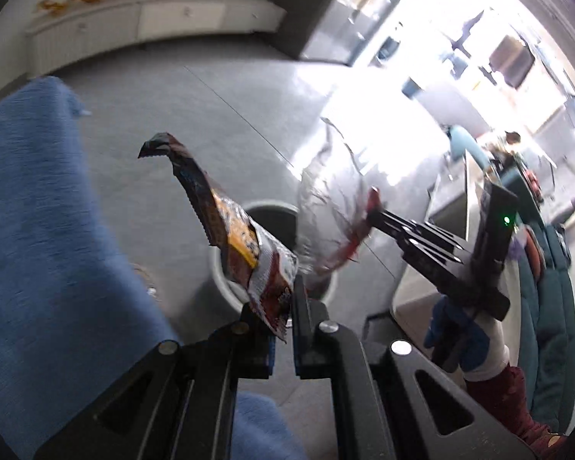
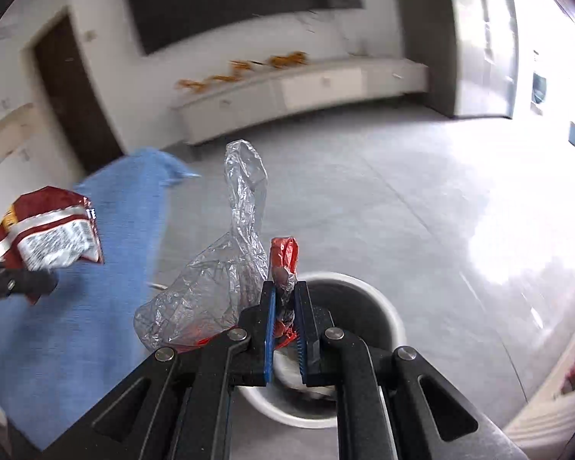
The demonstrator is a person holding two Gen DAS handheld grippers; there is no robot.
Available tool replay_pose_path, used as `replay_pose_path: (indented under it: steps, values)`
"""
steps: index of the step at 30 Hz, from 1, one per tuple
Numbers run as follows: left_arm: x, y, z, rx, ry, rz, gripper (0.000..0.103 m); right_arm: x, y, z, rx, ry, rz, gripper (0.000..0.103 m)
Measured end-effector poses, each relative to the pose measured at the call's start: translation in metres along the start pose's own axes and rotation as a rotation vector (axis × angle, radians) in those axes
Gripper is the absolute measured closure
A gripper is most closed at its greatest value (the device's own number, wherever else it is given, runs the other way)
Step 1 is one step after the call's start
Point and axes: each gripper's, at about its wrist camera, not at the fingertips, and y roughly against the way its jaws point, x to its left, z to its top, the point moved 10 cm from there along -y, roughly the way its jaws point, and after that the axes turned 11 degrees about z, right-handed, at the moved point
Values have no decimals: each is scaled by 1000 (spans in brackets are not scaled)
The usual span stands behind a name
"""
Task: Collect trash
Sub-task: 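Carry both items over the white bin and open both tools to drop them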
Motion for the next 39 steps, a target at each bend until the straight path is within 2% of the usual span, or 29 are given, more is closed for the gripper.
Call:
replay_pose_path:
  steps: [3,9,11,13,16,18,20,23,28,33,39]
  values:
    - [-21,-42,8,72,-21,-35,96,-33,-16,-11,36,-41,-45,94]
    - [-47,-110,6,192,2,-76,92,-59,-49,-31,93,-105,-52,93]
    - [-47,-125,3,215,18,-81,84,-60,-57,-39,112,-118,-48,92]
    - [-46,-134,3,223,30,-83,61,-60,-65,-44,126,-123,-47,92]
    - [-40,-140,1,226,54,-86,58,-64,-72,-50,141,-135,-40,92]
    - [-37,-140,-1,225,67,-89,58,-67,-73,-54,145,-143,-37,88]
    - [-35,-138,-2,219,70,-88,58,-68,-73,-56,147,-147,-35,75]
    - [-26,-129,-3,198,77,-69,58,-66,-71,-56,145,-147,-42,60]
    - [-7,-91,-8,118,60,-3,58,-52,-63,-50,130,-140,-33,60]
    - [20,-34,-9,-34,34,146,58,-16,-45,-35,94,-75,-5,60]
    - [76,42,-19,-196,65,356,58,61,-21,-8,33,62,68,59]
